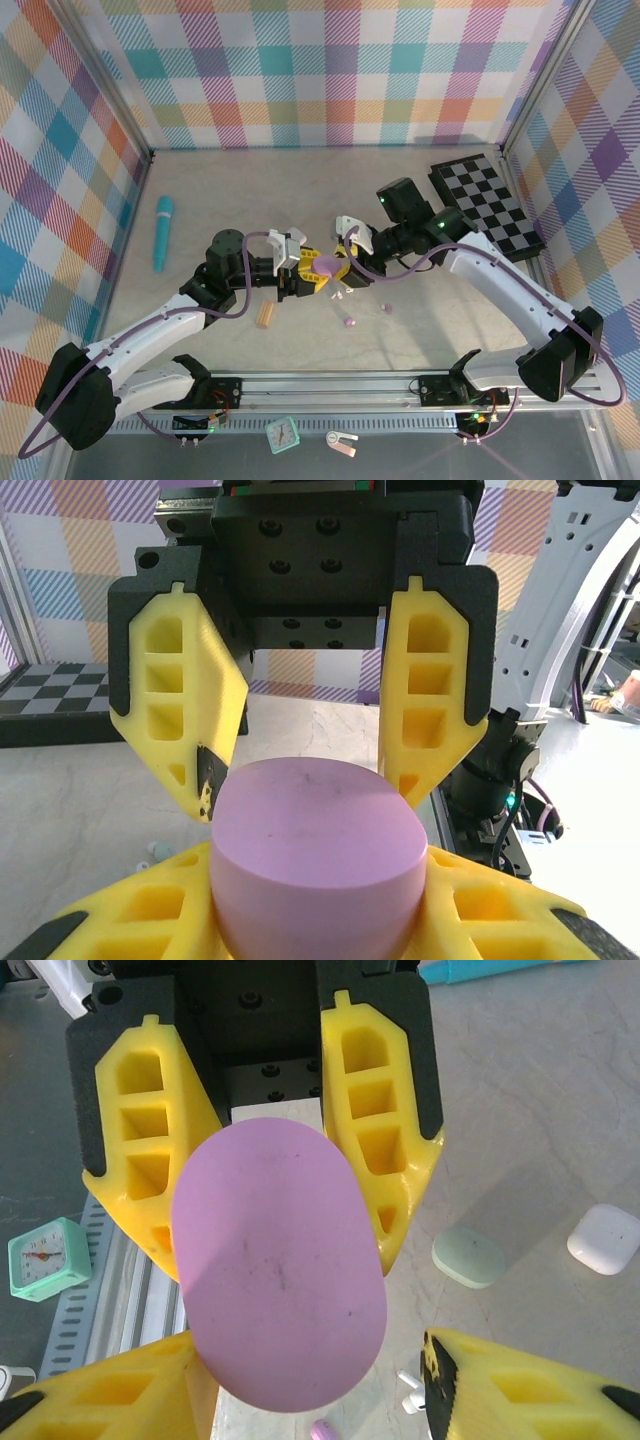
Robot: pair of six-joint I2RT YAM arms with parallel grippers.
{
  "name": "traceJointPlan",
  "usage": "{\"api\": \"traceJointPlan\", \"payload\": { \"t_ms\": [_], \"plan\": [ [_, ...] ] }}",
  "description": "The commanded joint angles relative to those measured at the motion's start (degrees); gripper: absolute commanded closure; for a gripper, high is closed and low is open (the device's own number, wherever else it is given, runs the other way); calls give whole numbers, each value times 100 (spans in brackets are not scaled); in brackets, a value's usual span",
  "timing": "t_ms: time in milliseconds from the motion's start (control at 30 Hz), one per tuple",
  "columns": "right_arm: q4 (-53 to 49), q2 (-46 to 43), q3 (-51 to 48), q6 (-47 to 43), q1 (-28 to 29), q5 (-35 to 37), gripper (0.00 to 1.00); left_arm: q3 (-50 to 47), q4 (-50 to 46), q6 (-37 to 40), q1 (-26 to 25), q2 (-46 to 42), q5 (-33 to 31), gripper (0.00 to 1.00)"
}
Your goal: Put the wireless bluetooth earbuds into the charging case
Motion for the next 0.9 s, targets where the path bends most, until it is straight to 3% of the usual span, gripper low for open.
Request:
{"api": "traceJointPlan", "payload": {
  "t_ms": [0, 500, 867],
  "plan": [
    [330, -182, 35, 157, -114, -108, 44, 92, -149, 150, -88, -63, 377, 68],
    [687, -300, -59, 425, -192, -32, 43, 83, -73, 101, -88, -39, 363, 68],
    [1162, -448, -226, 671, -272, 221, 30, -22, 307, -102, -88, 72, 320, 68]
  ]
}}
